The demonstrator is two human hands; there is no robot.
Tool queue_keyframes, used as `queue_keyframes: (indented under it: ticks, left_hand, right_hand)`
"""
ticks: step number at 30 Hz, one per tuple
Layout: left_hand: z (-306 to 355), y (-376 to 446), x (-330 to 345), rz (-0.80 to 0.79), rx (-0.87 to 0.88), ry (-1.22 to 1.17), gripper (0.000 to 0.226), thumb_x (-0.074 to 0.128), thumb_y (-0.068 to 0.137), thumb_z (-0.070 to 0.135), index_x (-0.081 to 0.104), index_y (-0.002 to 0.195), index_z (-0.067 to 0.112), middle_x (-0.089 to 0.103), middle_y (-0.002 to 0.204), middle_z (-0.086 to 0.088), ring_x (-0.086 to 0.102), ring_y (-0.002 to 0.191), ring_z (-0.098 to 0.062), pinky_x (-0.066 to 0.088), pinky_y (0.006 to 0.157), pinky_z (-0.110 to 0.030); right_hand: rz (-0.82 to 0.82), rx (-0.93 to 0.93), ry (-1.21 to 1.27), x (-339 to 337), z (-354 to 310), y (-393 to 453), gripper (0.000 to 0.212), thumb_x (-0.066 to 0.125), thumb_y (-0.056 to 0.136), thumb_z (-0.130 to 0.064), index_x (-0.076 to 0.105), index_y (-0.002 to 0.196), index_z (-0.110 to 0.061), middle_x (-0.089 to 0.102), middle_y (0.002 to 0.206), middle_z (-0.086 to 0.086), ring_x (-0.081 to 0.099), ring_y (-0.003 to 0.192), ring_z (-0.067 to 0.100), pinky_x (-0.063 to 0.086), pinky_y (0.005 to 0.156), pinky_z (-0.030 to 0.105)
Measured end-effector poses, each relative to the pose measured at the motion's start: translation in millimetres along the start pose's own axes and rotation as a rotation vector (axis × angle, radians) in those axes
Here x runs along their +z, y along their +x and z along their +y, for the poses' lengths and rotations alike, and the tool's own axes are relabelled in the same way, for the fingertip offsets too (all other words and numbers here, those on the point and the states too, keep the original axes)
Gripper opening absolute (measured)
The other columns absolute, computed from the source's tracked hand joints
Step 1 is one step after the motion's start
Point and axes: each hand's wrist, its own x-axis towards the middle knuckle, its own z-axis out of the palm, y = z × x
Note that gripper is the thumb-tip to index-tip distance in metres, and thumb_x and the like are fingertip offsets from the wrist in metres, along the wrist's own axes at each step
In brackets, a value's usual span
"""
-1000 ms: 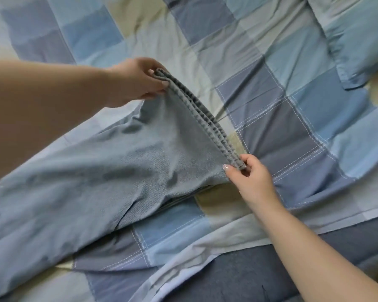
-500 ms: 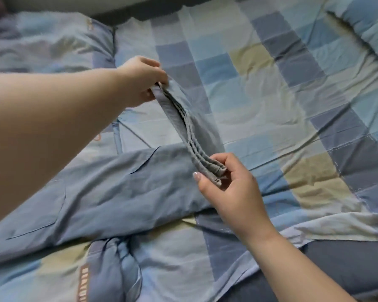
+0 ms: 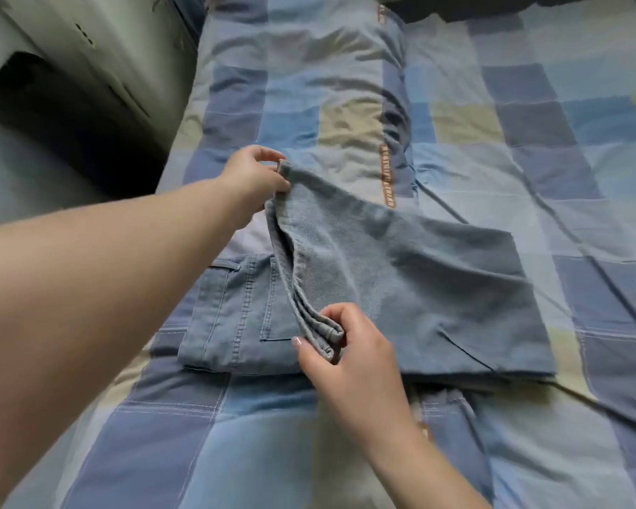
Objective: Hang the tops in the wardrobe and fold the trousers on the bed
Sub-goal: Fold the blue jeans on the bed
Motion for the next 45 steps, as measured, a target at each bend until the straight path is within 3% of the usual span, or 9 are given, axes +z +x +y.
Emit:
queue_keyframes:
  ticks: [7, 10, 14, 17, 25, 29, 36, 42, 45]
  left_hand:
    - [-83.2, 34.7, -82.5, 0.091, -0.022, -0.011, 0.036, 0.059, 0.085, -0.009, 0.059, 0.112, 0.014, 0.059, 0.095, -0.001, 0.058, 0.087, -0.015, 0.044, 0.053, -0.018]
    - [-110.9, 43.6, -103.3, 0.126, -0.040, 0.032, 0.033, 0.058, 0.087, -0.008, 0.059, 0.112, 0.013, 0.058, 0.086, 0.005, 0.054, 0.072, -0.007, 0.041, 0.046, -0.008]
    - [-147.7, 54.8, -113.4, 0.169, -0.134, 0.058, 0.038, 0.054, 0.090, -0.003, 0.057, 0.123, 0.015, 0.056, 0.123, -0.007, 0.057, 0.102, -0.019, 0.051, 0.090, -0.030]
    - [-170.3, 52.4, -107.1, 0.218, -0.188, 0.158, 0.038, 0.053, 0.088, -0.002, 0.058, 0.123, 0.014, 0.056, 0.129, -0.010, 0.058, 0.108, -0.027, 0.047, 0.082, -0.030]
    - [-151.1, 27.9, -4.8, 0.058, 0.000, 0.362, 0.027, 0.055, 0.085, 0.001, 0.067, 0.109, 0.008, 0.067, 0.112, -0.010, 0.062, 0.105, -0.023, 0.044, 0.086, -0.024]
    - [-122.5, 22.3, 68.2, -0.074, 0.001, 0.347, 0.021, 0.053, 0.089, 0.006, 0.065, 0.105, 0.012, 0.067, 0.107, -0.006, 0.062, 0.100, -0.021, 0.049, 0.081, -0.027]
    - [-67.8, 20.6, 221.4, -0.231, 0.211, 0.594, 0.025, 0.052, 0.090, 0.010, 0.066, 0.110, 0.016, 0.067, 0.113, -0.004, 0.060, 0.108, -0.023, 0.046, 0.095, -0.030]
    - [-61.0, 28.0, 320.1, -0.298, 0.447, 0.819, 0.032, 0.052, 0.093, 0.019, 0.063, 0.123, 0.022, 0.060, 0.125, -0.010, 0.052, 0.118, -0.031, 0.044, 0.098, -0.039]
    - [-63.4, 38.3, 343.9, -0.223, 0.421, 0.864, 0.034, 0.057, 0.091, 0.030, 0.061, 0.125, 0.029, 0.057, 0.128, -0.006, 0.050, 0.121, -0.028, 0.041, 0.100, -0.037]
  right_hand:
    - [-0.190, 0.015, -0.090, 122.9, -14.2, 14.6, 0.025, 0.065, 0.080, -0.038, 0.044, 0.090, -0.030, 0.055, 0.091, -0.012, 0.050, 0.082, 0.007, 0.035, 0.068, 0.020]
    - [-0.294, 0.055, -0.157, 156.9, -10.3, 22.2, 0.028, 0.063, 0.082, -0.041, 0.047, 0.101, -0.028, 0.055, 0.101, -0.009, 0.052, 0.093, 0.011, 0.038, 0.075, 0.023]
    - [-0.475, 0.152, -0.235, 172.4, 8.7, 32.8, 0.053, 0.062, 0.084, -0.047, 0.042, 0.131, -0.029, 0.048, 0.127, -0.005, 0.051, 0.113, 0.012, 0.041, 0.097, 0.028]
    - [-0.411, 0.172, -0.253, 152.2, 26.7, 44.0, 0.053, 0.058, 0.087, -0.047, 0.041, 0.134, -0.030, 0.045, 0.133, -0.005, 0.050, 0.117, 0.011, 0.041, 0.099, 0.030]
    - [-0.222, 0.233, -0.421, 21.6, 85.7, 64.2, 0.040, 0.059, 0.089, -0.035, 0.050, 0.127, -0.026, 0.052, 0.124, -0.004, 0.053, 0.109, 0.005, 0.038, 0.087, 0.017]
    - [-0.188, 0.309, -0.451, -53.0, 117.9, 52.5, 0.036, 0.059, 0.090, -0.033, 0.052, 0.125, -0.026, 0.052, 0.121, -0.006, 0.051, 0.104, 0.002, 0.040, 0.088, 0.019]
    - [-0.135, 0.394, -0.611, -181.0, 203.2, 21.4, 0.035, 0.062, 0.086, -0.018, 0.057, 0.121, -0.023, 0.055, 0.123, -0.001, 0.055, 0.113, 0.017, 0.043, 0.092, 0.029]
    - [-0.208, 0.313, -0.622, -201.7, 263.2, 5.6, 0.032, 0.069, 0.081, -0.025, 0.058, 0.111, -0.023, 0.056, 0.112, -0.003, 0.055, 0.107, 0.018, 0.040, 0.086, 0.028]
    - [-0.185, 0.159, -0.665, -199.2, 274.6, 7.6, 0.027, 0.073, 0.074, -0.028, 0.055, 0.095, -0.025, 0.056, 0.097, -0.005, 0.056, 0.091, 0.020, 0.039, 0.073, 0.030]
